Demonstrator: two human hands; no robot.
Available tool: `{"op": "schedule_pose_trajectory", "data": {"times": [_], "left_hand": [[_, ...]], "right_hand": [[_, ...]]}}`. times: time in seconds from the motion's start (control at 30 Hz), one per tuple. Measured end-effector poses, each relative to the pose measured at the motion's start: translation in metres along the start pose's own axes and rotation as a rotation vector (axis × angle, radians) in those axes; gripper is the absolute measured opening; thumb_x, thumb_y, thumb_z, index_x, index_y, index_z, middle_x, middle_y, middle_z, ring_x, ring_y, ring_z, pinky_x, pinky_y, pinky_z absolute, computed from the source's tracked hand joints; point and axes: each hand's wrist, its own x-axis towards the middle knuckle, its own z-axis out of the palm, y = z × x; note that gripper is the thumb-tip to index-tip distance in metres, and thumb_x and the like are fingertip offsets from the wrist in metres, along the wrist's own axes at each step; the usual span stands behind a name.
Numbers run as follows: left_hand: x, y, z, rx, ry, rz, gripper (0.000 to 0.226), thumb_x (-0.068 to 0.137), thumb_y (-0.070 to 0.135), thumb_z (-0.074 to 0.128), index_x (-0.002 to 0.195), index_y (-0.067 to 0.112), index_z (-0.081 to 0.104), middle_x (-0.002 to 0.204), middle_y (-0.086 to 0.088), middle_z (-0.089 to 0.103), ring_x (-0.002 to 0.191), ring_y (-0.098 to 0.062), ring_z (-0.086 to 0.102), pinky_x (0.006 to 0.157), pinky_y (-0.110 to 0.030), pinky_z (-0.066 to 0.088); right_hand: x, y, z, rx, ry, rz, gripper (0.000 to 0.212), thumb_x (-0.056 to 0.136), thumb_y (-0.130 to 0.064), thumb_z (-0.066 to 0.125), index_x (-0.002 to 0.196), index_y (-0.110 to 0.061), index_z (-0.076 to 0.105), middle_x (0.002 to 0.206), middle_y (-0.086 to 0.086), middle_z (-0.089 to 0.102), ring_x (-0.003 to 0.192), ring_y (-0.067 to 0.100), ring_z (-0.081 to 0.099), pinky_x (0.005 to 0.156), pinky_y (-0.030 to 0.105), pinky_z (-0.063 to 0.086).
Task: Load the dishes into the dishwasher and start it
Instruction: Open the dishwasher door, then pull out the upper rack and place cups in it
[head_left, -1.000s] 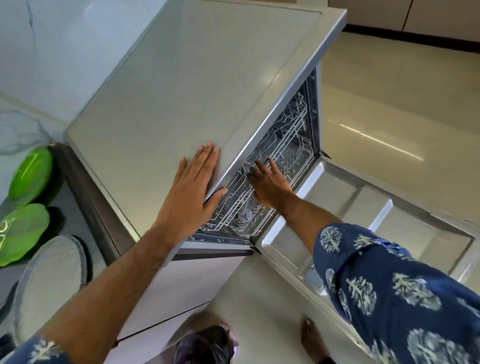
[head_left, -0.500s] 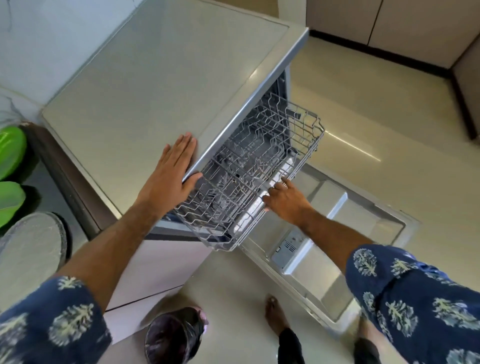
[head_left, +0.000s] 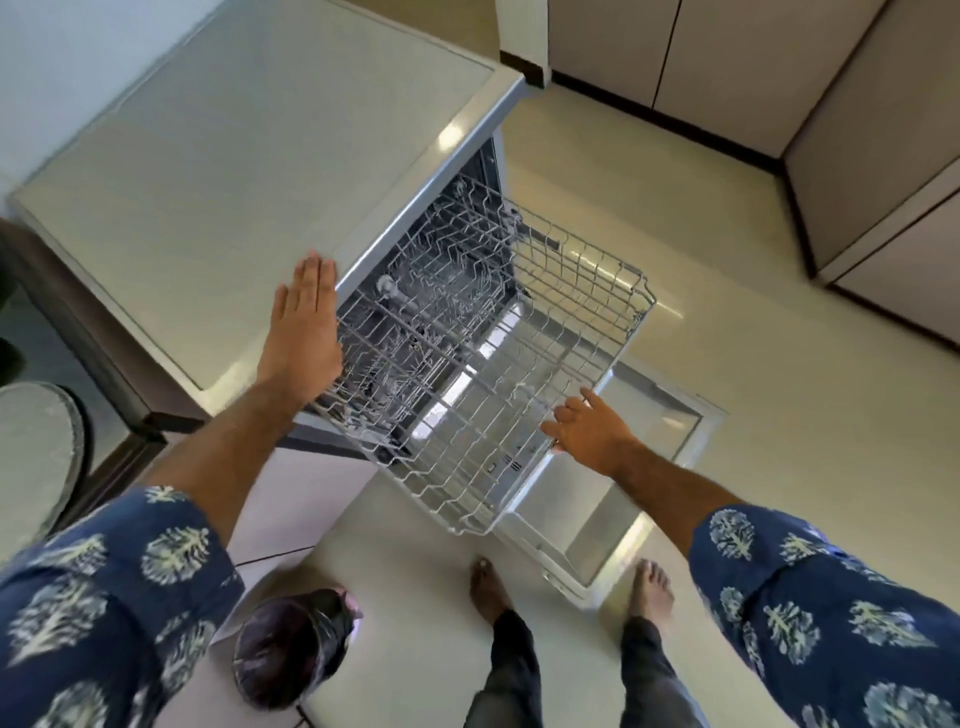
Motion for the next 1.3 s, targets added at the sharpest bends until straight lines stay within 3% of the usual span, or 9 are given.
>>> {"op": "schedule_pose_trajectory", "data": {"times": [0.23,0.37,0.5,0.63,0.77,0.87,1.0,1.13,1.3], "left_hand": [[-0.025,0.03,0.005,0.052,-0.023,-0.076,0.111,0.084,0.021,0.073,0.157,0.003,-0.009,0.166,-0.02,-0.007,0.154,-0.034,-0.006,0.124,-0.052,0.005],[-0.055,0.046,0.012,0.095,-0.072,-0.079,0.1,0.092,0.025,0.062,0.157,0.004,-0.011,0.165,-0.019,-0.013,0.153,-0.033,-0.01,0.125,-0.05,0.002],[-0.11,0.079,0.028,0.116,-0.119,-0.091,0.089,0.098,0.033,0.049,0.156,0.005,-0.013,0.164,-0.019,-0.013,0.153,-0.033,-0.009,0.124,-0.051,0.0],[-0.162,0.12,0.038,0.023,-0.11,-0.138,0.081,0.1,0.038,0.044,0.158,0.006,-0.003,0.166,-0.02,-0.003,0.154,-0.034,-0.003,0.125,-0.055,0.007],[-0.21,0.146,0.029,-0.025,-0.109,-0.207,0.084,0.102,0.046,0.041,0.158,0.005,-0.005,0.166,-0.016,-0.008,0.154,-0.031,-0.008,0.124,-0.054,0.003],[-0.244,0.154,0.009,-0.073,-0.048,-0.268,0.082,0.1,0.046,0.048,0.159,0.004,0.01,0.167,-0.016,0.004,0.154,-0.03,0.0,0.122,-0.054,0.008],[-0.284,0.135,-0.024,-0.083,-0.011,-0.375,0.081,0.097,0.045,0.052,0.158,0.004,0.017,0.167,-0.016,0.012,0.154,-0.034,0.012,0.122,-0.055,0.011],[-0.341,0.095,-0.048,-0.072,0.048,-0.493,0.08,0.094,0.044,0.057,0.156,0.002,0.026,0.165,-0.018,0.019,0.152,-0.035,0.019,0.121,-0.057,0.013],[-0.449,0.037,-0.078,-0.066,0.127,-0.644,0.078,0.1,0.044,0.045,0.159,0.006,0.012,0.168,-0.014,0.004,0.155,-0.031,0.002,0.123,-0.054,0.001]], "right_hand": [[-0.013,-0.001,0.011,0.028,-0.09,0.001,0.045,0.102,-0.039,0.047,0.143,-0.021,0.043,0.147,0.012,0.047,0.14,0.032,0.036,0.12,0.054,0.011],[-0.014,-0.004,0.0,0.012,-0.182,-0.011,0.058,0.102,-0.042,0.046,0.152,-0.018,0.03,0.158,0.012,0.033,0.147,0.033,0.025,0.122,0.055,0.008],[-0.026,0.002,-0.009,0.053,-0.197,-0.059,0.062,0.099,-0.03,0.052,0.154,-0.015,0.025,0.16,0.012,0.028,0.148,0.031,0.024,0.122,0.051,0.011],[-0.046,-0.001,-0.037,0.089,-0.072,-0.129,0.068,0.098,-0.03,0.053,0.155,-0.012,0.021,0.162,0.014,0.022,0.149,0.031,0.021,0.122,0.052,0.013],[-0.062,-0.018,-0.086,0.028,0.099,-0.196,0.08,0.1,-0.045,0.046,0.158,-0.011,0.004,0.165,0.012,0.008,0.152,0.03,0.007,0.122,0.054,0.007],[-0.068,-0.037,-0.122,-0.036,0.197,-0.252,0.087,0.099,-0.057,0.039,0.157,-0.011,-0.005,0.166,0.013,-0.002,0.153,0.03,-0.001,0.122,0.054,0.003],[-0.066,-0.081,-0.165,-0.077,0.251,-0.316,0.085,0.099,-0.058,0.036,0.157,-0.012,-0.007,0.165,0.011,-0.009,0.153,0.029,-0.008,0.122,0.053,-0.003],[-0.063,-0.146,-0.202,-0.077,0.323,-0.397,0.086,0.097,-0.059,0.04,0.158,-0.014,0.0,0.166,0.007,-0.002,0.154,0.026,-0.001,0.12,0.05,-0.008],[-0.072,-0.265,-0.251,-0.108,0.436,-0.544,0.083,0.095,-0.061,0.036,0.159,-0.015,0.01,0.166,0.008,0.007,0.153,0.026,0.008,0.121,0.052,0.0]]}}
